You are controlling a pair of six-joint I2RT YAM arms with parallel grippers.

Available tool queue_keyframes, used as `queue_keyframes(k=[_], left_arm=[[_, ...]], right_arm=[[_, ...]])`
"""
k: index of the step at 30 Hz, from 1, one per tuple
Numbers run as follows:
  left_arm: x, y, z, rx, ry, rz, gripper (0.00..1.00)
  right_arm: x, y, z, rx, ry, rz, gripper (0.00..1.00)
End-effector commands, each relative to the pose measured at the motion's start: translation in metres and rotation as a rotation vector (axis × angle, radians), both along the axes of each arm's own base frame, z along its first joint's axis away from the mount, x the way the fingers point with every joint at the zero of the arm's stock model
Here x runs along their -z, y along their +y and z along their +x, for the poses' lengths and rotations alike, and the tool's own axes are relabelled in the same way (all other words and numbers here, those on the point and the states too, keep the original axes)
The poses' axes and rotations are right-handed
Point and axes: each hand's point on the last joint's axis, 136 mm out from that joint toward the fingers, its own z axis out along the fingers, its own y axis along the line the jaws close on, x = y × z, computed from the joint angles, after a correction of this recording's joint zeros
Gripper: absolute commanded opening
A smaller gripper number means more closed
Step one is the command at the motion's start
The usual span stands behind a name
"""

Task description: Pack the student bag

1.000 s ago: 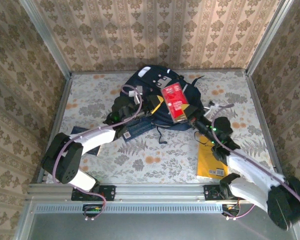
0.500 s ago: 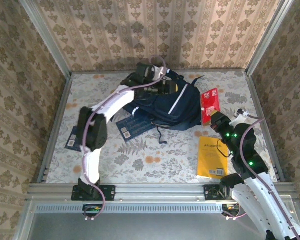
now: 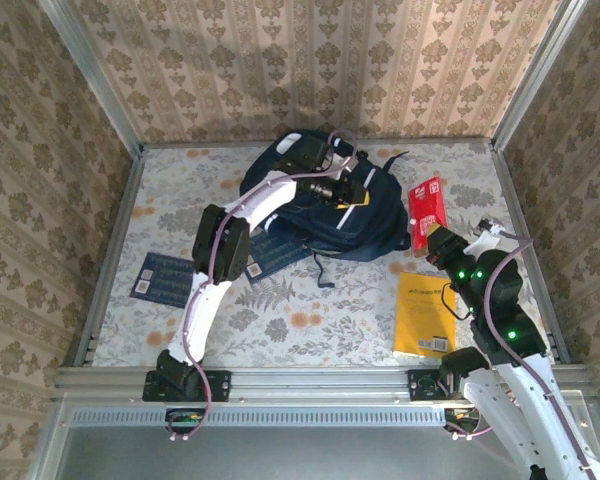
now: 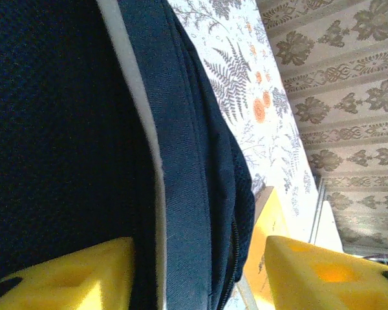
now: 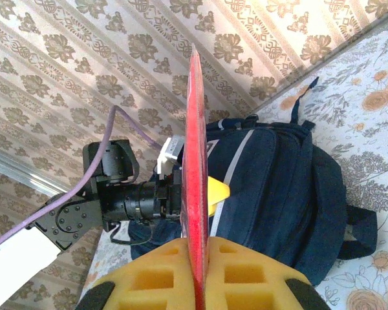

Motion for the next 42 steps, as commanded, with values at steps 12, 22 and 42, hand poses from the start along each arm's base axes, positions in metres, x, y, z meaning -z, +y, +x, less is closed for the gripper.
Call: queue_keyframes(k=[12, 22, 42], left_arm=[[0.023, -0.003, 0.014, -0.038, -0.059, 0.136, 0.23], [-0.080, 0.019, 0.024, -0.056, -0.276, 0.091, 0.00], [-0.247, 0.121, 0.057, -0.100, -0.159, -0.381, 0.00]], right_arm=[[0.018, 0.010, 0.005, -0.058, 0.032, 0.044, 0.01], [0.017, 0.004, 0.004, -0.039, 0.054, -0.018, 0.01], [0.005, 0.065, 0.047, -0.326, 0.130, 0.052, 0.03]])
